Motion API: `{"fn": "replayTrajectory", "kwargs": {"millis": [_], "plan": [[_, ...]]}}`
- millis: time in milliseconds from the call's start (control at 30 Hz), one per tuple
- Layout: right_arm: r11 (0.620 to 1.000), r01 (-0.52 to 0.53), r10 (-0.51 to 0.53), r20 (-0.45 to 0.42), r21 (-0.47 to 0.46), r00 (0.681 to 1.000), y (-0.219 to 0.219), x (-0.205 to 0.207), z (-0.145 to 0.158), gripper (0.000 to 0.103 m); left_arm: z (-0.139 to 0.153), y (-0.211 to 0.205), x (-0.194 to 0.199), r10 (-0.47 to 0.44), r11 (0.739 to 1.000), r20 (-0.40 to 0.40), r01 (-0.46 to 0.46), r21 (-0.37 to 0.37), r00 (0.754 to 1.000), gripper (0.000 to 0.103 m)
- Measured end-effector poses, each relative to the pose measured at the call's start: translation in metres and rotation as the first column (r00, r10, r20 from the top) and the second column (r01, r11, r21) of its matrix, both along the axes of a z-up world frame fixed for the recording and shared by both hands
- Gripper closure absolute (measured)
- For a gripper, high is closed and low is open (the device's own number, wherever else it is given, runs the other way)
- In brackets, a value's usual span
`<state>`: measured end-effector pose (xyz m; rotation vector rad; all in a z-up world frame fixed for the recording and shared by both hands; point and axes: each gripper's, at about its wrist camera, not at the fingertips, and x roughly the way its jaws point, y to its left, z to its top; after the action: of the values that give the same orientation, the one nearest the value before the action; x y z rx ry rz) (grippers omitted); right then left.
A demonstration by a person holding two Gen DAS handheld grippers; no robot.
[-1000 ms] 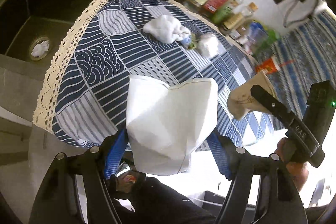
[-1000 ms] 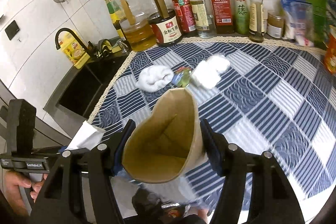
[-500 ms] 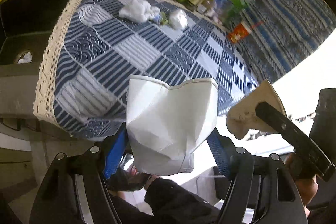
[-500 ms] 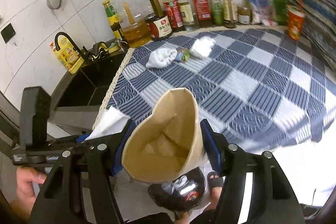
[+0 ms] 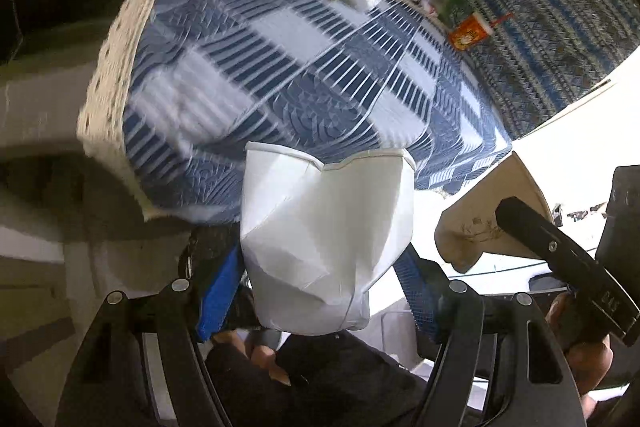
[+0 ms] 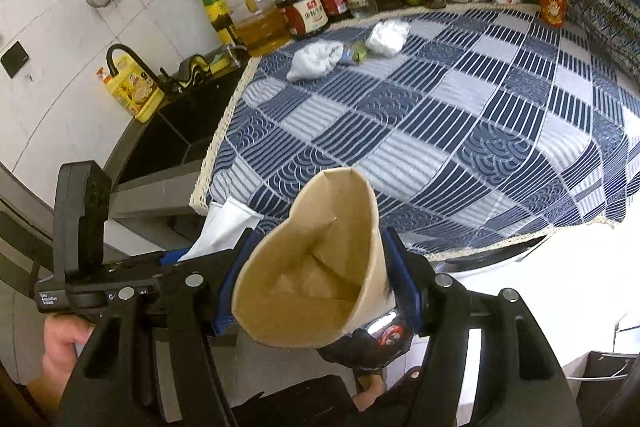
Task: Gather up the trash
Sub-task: 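Lift the tissue and paper cup and carry both over the trash bin, then open both tools to drop the tissue and paper cup into the bin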
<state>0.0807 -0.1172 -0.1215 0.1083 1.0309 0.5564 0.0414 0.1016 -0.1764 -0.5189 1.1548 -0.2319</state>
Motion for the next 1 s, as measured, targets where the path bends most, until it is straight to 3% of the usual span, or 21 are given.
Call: {"fn": "replayTrajectory", "kwargs": {"millis": [267,367,533,767,1000], "plan": [[1.0,-0.003,-0.002,-0.168,-0.03,0.986,-0.007,0.002,-0.064,0.04,-0.064,-0.006,-0.011,-0.024,0.999,-0.159,0.02,-0.024,0.987,0.032],[0.999,0.014,-0.021,-0.247,-0.03,0.969,-0.014,0.005,-0.094,0.04,-0.105,-0.012,-0.015,-0.035,0.999,-0.246,0.027,-0.034,0.969,0.032],[0.997,-0.018,-0.007,-0.301,-0.079,0.954,-0.015,0.012,-0.137,0.04,-0.159,-0.021,-0.021,-0.041,0.999,-0.356,0.03,-0.034,0.934,0.032],[0.996,-0.046,0.017,-0.361,-0.073,0.932,-0.014,0.029,-0.187,0.04,-0.203,-0.022,-0.022,-0.032,0.999,-0.43,0.027,-0.016,0.902,0.032],[0.997,-0.061,0.038,-0.426,-0.041,0.904,-0.002,0.043,-0.24,0.039,-0.235,-0.014,-0.01,-0.002,1.0,-0.458,-0.002,-0.008,0.889,0.032]]}}
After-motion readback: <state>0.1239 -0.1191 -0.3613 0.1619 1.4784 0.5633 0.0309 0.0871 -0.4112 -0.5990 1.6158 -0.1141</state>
